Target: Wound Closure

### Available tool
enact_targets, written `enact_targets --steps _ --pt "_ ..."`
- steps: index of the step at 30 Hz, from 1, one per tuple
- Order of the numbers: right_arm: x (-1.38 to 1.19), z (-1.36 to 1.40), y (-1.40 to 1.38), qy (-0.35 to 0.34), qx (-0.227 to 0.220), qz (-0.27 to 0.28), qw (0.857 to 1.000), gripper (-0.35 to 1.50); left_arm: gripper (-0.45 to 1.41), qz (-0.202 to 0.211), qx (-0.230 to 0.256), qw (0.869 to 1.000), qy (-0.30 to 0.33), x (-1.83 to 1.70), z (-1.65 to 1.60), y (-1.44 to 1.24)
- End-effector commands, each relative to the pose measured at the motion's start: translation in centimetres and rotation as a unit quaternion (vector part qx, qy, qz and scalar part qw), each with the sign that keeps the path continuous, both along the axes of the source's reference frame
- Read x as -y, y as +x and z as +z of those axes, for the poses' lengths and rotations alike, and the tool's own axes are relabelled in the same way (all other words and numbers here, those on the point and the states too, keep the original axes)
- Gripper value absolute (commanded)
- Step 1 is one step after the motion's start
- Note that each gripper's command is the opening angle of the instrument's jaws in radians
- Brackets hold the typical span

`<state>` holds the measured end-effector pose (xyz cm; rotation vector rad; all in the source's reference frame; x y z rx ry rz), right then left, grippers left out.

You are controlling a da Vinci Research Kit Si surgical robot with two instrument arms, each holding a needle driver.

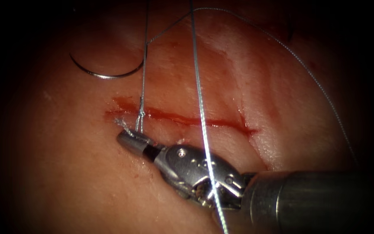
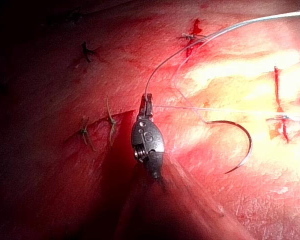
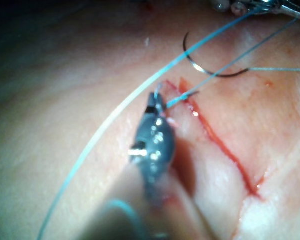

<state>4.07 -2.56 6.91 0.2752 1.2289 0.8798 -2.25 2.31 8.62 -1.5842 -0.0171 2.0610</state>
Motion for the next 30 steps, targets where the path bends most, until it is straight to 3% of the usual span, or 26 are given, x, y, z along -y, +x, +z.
enact_targets --steps 1,9,14,21,30 --pt "0.05 0.02 0.08 0.0 -0.002 -0.002 1.0 -0.35 -0.45 -0.003 0.001 1.0 0.0 -0.03 0.06 -0.06" --pt "0.09 -0.03 0.1 -0.005 -0.002 -0.008 1.0 -0.35 -0.45 -0.011 -0.015 1.0 -0.006 -0.05 0.05 -0.05" --pt "0.08 -0.04 0.09 -0.007 -0.001 -0.009 1.0 -0.35 -0.45 -0.007 0.014 1.0 -0.001 0.05 0.01 -0.1" --pt "0.11 -0.06 0.11 -0.009 -0.004 -0.017 1.0 -0.35 -0.45 0.017 -0.026 0.999 -0.033 0.04 0.01 -0.14" --pt "0.15 -0.09 0.12 -0.017 -0.003 -0.025 1.0 -0.35 -0.45 0.002 -0.074 0.994 -0.083 -0.18 -0.04 -0.16"
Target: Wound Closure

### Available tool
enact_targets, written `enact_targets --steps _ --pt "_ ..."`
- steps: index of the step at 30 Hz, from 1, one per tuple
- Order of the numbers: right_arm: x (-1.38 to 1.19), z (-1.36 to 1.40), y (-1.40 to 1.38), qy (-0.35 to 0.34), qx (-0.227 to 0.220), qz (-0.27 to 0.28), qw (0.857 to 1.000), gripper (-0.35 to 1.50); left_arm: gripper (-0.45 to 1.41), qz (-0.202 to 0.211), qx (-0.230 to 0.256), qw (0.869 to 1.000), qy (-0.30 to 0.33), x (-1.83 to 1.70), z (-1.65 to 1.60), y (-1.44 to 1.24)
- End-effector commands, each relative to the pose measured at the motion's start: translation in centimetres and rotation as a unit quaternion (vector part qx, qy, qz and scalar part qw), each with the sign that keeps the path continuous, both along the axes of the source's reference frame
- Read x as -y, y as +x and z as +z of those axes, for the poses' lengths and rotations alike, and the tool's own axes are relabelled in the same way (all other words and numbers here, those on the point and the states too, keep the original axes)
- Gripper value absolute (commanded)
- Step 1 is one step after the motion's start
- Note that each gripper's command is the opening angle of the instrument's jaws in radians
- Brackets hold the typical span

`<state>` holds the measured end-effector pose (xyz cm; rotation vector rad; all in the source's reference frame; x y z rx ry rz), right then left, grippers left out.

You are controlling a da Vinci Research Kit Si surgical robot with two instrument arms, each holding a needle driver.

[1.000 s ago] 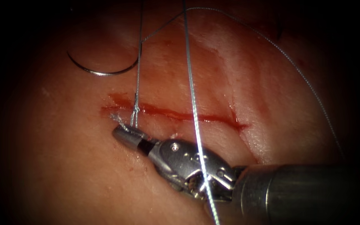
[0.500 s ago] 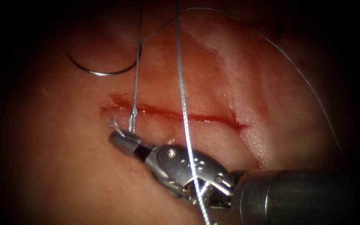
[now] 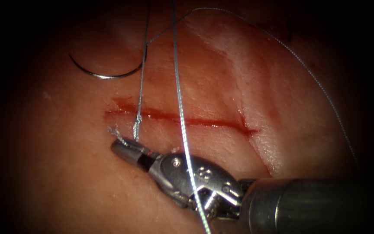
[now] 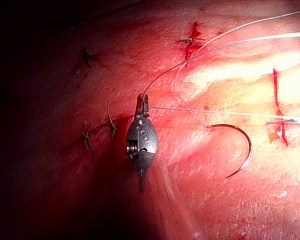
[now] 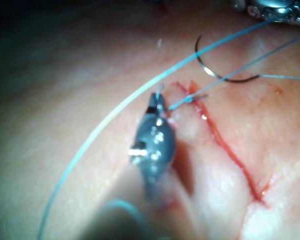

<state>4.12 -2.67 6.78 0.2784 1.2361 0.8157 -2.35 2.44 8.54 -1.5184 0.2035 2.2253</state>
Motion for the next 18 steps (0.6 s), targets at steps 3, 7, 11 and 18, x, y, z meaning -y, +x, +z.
enact_targets --steps 3,7,11,18 --pt "0.05 0.04 0.06 0.0 -0.001 -0.001 1.0 -0.35 -0.45 -0.004 -0.016 1.0 -0.017 -0.11 0.01 -0.09" --pt "0.07 0.03 0.06 0.0 -0.001 -0.002 1.0 -0.35 -0.45 -0.004 -0.04 0.998 -0.042 -0.15 0.02 -0.15" --pt "0.1 0.01 0.06 0.0 -0.003 -0.005 1.0 -0.35 -0.45 -0.005 -0.064 0.996 -0.064 -0.17 0.02 -0.23" --pt "0.14 0.0 0.03 -0.004 -0.002 -0.007 1.0 -0.35 -0.45 -0.003 -0.081 0.993 -0.081 -0.31 -0.05 -0.34"
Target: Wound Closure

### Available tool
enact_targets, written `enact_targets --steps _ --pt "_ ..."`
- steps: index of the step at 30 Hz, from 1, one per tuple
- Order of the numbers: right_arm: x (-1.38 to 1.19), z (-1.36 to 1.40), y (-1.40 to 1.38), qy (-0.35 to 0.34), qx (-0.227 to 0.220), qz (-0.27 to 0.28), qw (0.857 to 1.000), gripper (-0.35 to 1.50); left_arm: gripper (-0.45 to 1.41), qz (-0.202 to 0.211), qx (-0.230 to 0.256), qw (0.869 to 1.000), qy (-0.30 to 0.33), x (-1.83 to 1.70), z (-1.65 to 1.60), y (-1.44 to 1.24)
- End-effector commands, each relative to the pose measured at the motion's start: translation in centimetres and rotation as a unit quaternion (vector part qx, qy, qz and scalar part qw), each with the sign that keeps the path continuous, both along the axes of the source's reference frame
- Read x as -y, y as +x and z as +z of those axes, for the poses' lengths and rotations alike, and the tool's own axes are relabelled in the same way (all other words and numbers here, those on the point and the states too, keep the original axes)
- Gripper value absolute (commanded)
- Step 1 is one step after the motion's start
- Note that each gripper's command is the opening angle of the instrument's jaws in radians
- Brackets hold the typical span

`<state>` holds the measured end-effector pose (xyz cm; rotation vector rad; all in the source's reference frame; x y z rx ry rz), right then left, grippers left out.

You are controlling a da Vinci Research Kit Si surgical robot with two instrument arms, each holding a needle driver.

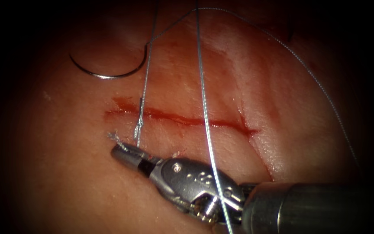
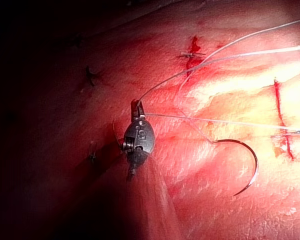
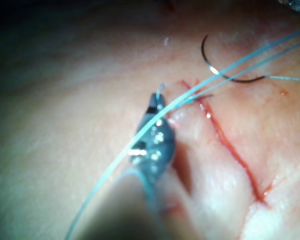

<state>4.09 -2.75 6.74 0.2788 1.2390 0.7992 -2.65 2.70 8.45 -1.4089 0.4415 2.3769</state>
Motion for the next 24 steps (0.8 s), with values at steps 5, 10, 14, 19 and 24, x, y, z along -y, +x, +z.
enact_targets --steps 5,10,14,19,24 --pt "0.18 0.03 0.06 -0.002 -0.001 -0.006 1.0 -0.35 -0.45 0.013 -0.014 1.0 -0.023 -0.14 -0.04 -0.03" --pt "0.25 -0.01 0.06 -0.004 -0.001 -0.008 1.0 -0.35 -0.45 0.017 -0.027 0.999 -0.038 -0.14 -0.05 0.02" --pt "0.25 -0.01 0.05 -0.004 -0.001 -0.007 1.0 -0.35 -0.45 0.015 -0.033 0.998 -0.042 -0.15 -0.06 0.06" --pt "0.14 0.04 0.03 -0.004 0.007 0.009 1.0 -0.35 -0.45 0.019 -0.029 0.999 -0.04 -0.09 -0.08 0.06" --pt "0.03 0.1 0.01 -0.007 0.022 0.036 0.999 -0.03 -0.45 0.026 -0.02 0.999 -0.03 0.01 -0.27 -0.01"
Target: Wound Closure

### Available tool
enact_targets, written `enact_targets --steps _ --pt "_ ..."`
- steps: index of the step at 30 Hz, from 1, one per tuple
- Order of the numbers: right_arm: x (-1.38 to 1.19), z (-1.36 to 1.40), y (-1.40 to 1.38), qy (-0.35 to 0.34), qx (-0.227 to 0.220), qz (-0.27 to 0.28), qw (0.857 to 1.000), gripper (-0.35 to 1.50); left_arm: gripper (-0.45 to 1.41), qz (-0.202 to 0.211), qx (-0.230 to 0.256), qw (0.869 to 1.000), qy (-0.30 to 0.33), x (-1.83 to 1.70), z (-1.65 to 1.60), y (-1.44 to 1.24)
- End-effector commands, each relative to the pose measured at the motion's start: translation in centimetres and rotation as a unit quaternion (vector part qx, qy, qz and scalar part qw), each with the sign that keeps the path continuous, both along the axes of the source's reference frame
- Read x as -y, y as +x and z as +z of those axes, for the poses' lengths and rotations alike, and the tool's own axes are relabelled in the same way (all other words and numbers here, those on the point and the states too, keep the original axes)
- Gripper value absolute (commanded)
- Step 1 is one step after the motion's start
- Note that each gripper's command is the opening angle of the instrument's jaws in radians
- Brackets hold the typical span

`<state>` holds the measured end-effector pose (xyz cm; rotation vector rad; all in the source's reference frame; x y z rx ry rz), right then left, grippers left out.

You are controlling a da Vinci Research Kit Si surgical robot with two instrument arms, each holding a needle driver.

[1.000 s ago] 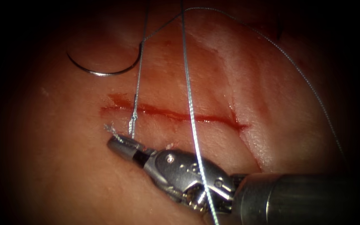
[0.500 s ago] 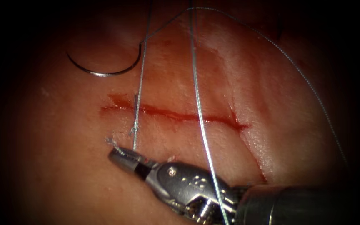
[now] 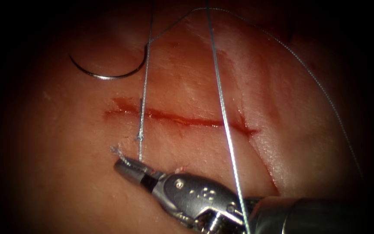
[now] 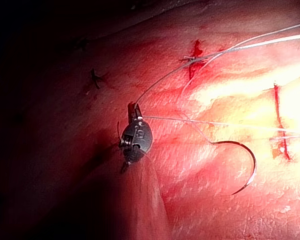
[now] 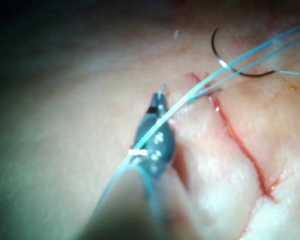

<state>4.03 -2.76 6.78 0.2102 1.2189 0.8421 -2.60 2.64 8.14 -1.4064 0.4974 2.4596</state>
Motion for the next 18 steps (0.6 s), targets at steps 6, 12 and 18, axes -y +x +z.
enact_targets --steps 6,12,18 --pt "-0.05 0.0 0.03 -0.001 0.001 0.025 1.0 1.25 -0.45 -0.001 0.017 1.0 -0.009 -0.28 -0.29 -0.06" --pt "0.06 -0.12 -0.09 0.002 -0.004 0.021 1.0 1.42 -0.45 -0.004 0.025 1.0 -0.015 -0.43 -0.53 -0.06" --pt "0.13 -0.29 -0.24 0.01 -0.01 0.019 1.0 1.45 -0.45 -0.003 0.021 1.0 -0.021 -0.51 -0.58 -0.13"
